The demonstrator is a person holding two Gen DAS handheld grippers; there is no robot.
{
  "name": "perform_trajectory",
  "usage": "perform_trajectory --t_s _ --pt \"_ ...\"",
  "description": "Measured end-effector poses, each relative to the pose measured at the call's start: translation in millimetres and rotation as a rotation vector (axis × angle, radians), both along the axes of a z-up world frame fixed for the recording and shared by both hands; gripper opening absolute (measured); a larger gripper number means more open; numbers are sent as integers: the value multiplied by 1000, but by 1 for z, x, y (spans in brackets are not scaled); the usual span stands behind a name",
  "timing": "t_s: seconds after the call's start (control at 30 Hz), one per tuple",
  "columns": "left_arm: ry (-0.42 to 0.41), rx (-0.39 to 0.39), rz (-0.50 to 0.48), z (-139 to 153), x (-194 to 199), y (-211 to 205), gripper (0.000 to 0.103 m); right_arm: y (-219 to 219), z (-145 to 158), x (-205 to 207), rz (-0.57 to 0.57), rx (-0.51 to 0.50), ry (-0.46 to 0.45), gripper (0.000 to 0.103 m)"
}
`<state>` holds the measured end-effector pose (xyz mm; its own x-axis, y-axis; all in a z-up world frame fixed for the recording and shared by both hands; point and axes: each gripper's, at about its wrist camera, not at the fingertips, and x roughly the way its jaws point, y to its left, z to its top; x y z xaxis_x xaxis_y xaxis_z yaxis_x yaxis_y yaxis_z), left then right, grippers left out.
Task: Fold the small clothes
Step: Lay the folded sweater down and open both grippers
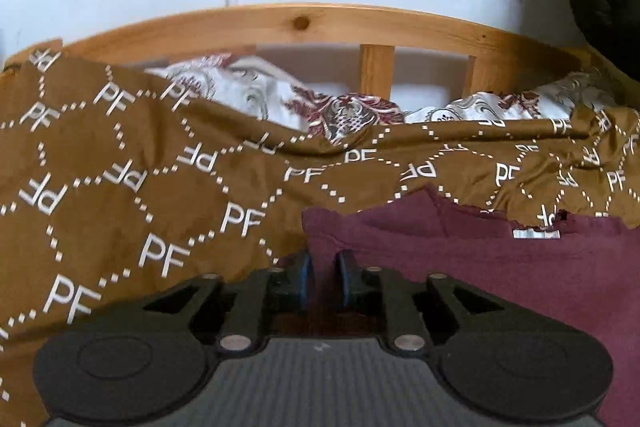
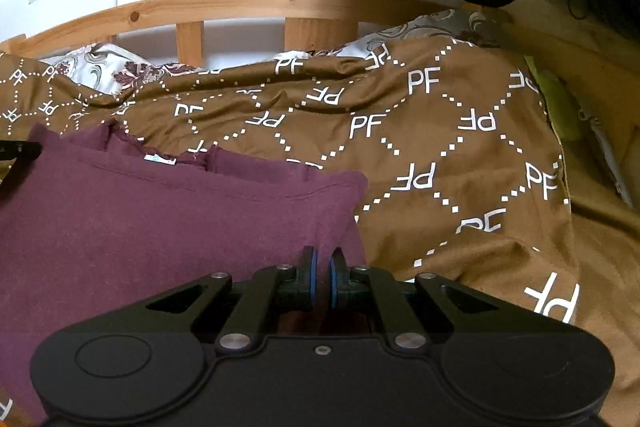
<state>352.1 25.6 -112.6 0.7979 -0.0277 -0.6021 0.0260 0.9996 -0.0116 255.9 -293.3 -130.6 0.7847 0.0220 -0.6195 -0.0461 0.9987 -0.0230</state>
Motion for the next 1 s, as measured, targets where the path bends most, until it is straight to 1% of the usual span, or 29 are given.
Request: perform_trajectory --t_s 0.03,0.07,0.13,0.17,0.2,0.23,0.27,0.3,0.33,0.37,0.43,0.5,0.57,0.63,0.67,0.73,0.77,0.83,0.9,1.0 --pt "7 -14 14 0 0 3 49 2 -2 1 2 -13 4 8" --pt "10 -29 32 1 0 7 66 3 -4 1 6 -25 6 9" --pt "12 -51 66 5 -3 14 78 6 -6 1 13 -50 4 14" --pt "16 -61 79 7 -5 18 82 6 -5 0 15 -57 -1 15" --pt "26 -68 87 9 -7 20 85 6 -4 -1 16 -59 -5 23" --pt "35 -73 97 11 -9 23 89 5 -3 -2 15 -61 -7 36" --pt "41 -75 110 14 -13 24 95 5 -1 -3 9 -65 -10 45" --pt "45 -72 119 18 -17 25 97 4 0 -5 0 -70 -9 63" --pt "49 -64 123 21 -22 26 101 3 2 -9 -6 -61 -7 76" --pt "50 -48 121 25 -28 26 101 2 4 -12 -8 -36 -5 82" --pt "48 -1 118 34 -40 25 102 0 8 -18 -10 16 1 99" --pt "50 62 114 43 -55 23 102 1 11 -26 -24 42 4 102" --pt "68 113 115 52 -69 19 102 5 13 -34 -33 38 16 102" --pt "91 129 126 58 -86 16 102 9 15 -42 -39 31 19 102" --pt "106 118 135 60 -98 14 102 11 17 -47 -42 29 15 102" --pt "136 64 129 60 -117 11 102 17 23 -59 -43 28 -8 102" --pt "162 30 111 59 -127 10 102 19 27 -65 -45 24 -25 102" --pt "202 3 81 57 -141 5 102 25 35 -76 -65 12 -58 102" --pt "211 15 69 57 -153 -3 102 32 41 -89 -88 6 -79 102" --pt "219 42 65 54 -157 -10 102 44 46 -104 -59 -7 -97 102"
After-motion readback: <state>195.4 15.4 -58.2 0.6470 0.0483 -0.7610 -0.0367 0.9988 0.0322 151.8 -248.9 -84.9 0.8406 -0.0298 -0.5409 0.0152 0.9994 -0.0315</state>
